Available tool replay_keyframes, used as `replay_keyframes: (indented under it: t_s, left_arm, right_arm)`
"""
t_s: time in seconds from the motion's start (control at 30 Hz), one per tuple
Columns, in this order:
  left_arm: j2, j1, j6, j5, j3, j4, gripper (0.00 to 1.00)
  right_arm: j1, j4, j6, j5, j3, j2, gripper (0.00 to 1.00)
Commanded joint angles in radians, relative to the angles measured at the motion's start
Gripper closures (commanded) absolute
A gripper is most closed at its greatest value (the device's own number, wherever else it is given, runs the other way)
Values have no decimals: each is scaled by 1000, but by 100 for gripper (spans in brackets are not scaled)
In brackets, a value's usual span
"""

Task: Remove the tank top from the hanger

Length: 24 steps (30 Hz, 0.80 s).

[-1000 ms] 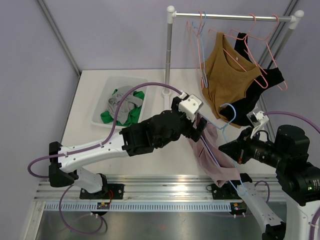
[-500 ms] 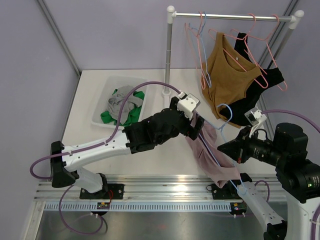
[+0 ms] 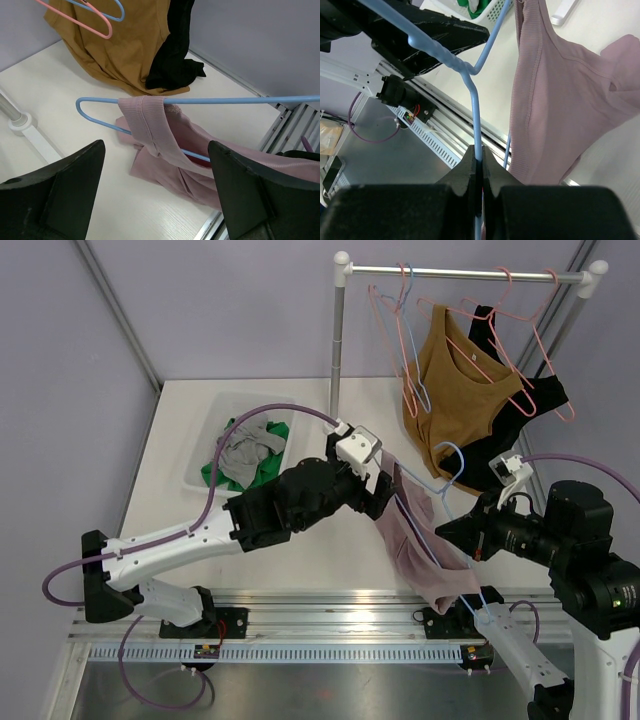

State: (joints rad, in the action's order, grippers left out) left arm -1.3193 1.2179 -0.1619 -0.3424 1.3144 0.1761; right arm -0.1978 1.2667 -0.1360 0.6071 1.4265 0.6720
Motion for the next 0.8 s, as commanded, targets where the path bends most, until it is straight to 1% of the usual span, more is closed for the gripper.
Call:
replay_keyframes:
  t_s: [0.0,0.07,0.1,0.17,0.43,0.47,0.53,0.57,0.63,0.67,0.73,0.77]
  left_arm:
    - [5,-18,-7,17,3,-61,14]
    - [-4,-26,-7,19,12,-53,16]
    - [-9,-37,-8,19,19,-49,21]
    - [-20,-47,-11,26,19,-47,26]
    - [-55,-83,-19,77,22,-75,30]
    - [-63,-83,-19,71,22,-76,35]
    - [-67,-86,-21,63,23,-73,47]
    - [-67,-89,-24,53,23,-69,61]
    - [-60,-92,-33,14,25,-49,68]
    - [-55,-93,-37,-19,22,-41,74]
    - [-34,-104,-51,-47,14,-20,80]
    - [-25,-118,-65,-96,11,-7,88]
  right_arm:
    - [-11,-73,-4,68,11,6,100]
    - [-11,-78,-7,80,11,8,100]
    - [-9,-79,-8,82,12,8,100]
    - [-9,-81,-8,95,15,8,100]
    - [-9,-122,-31,181,6,-2,100]
    - [-9,-124,-31,181,2,0,100]
    - [-9,-121,-25,175,-1,1,100]
    - [-11,-119,-22,169,-3,4,100]
    - [-9,-103,-5,133,-6,9,100]
    - [-9,-99,-1,122,-9,12,100]
    - [-9,-102,7,118,-18,18,100]
    - [-9,-104,7,123,-27,21,100]
